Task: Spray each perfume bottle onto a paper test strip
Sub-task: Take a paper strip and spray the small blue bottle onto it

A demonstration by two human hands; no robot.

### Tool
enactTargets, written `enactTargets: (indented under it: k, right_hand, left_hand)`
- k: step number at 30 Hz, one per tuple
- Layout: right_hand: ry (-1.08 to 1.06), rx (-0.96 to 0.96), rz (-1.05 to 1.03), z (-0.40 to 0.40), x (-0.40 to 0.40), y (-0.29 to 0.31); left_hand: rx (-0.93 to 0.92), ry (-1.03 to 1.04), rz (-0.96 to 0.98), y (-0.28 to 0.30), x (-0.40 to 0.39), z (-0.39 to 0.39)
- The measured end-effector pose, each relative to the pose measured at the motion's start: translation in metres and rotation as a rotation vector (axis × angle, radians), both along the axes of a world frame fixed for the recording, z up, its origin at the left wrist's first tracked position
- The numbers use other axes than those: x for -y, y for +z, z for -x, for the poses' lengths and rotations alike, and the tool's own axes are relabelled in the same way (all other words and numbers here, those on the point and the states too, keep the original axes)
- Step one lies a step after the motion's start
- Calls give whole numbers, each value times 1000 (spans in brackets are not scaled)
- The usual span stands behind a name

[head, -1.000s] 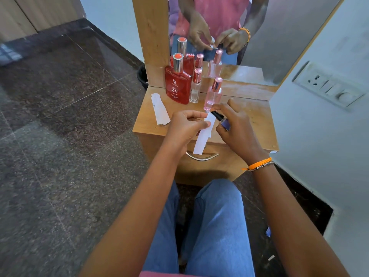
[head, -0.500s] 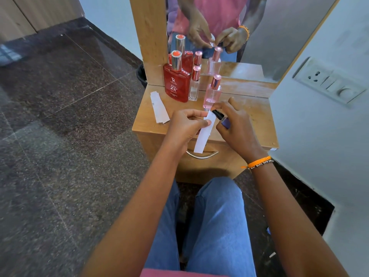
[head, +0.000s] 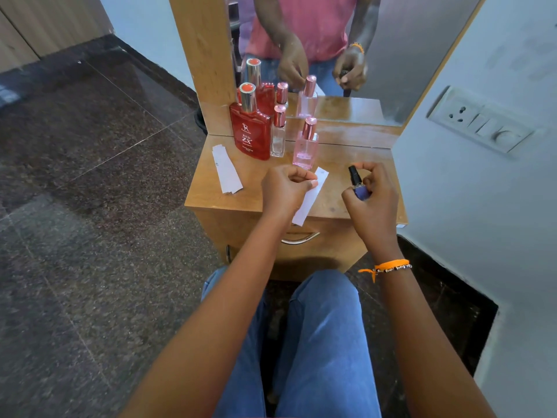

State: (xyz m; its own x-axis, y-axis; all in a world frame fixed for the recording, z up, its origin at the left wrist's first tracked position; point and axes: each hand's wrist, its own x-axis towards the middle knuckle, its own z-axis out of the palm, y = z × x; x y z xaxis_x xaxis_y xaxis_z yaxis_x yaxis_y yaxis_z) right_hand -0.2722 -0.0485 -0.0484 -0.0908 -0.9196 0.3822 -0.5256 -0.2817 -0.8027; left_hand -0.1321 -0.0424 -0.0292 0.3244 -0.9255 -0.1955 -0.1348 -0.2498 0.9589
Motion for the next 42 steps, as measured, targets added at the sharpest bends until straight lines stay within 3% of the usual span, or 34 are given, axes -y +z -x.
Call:
enactTargets:
  k: [7, 14, 17, 30, 42]
  right_hand:
    - [-25, 38, -54, 4, 0, -6]
    - [-14, 75, -58, 3, 4, -13]
    - [-17, 83, -69, 2, 5, -16]
    - [0, 95, -112, 1, 7, -19]
    - [11, 152, -122, 0, 5, -15]
  left_hand:
    - [202, -74, -20, -3, 24, 21]
    - [725, -151, -34, -17, 19, 28]
    - [853, -161, -45, -18, 17, 26]
    - [844, -168, -30, -26, 15, 18]
    - [800, -104, 101, -27, 17, 22]
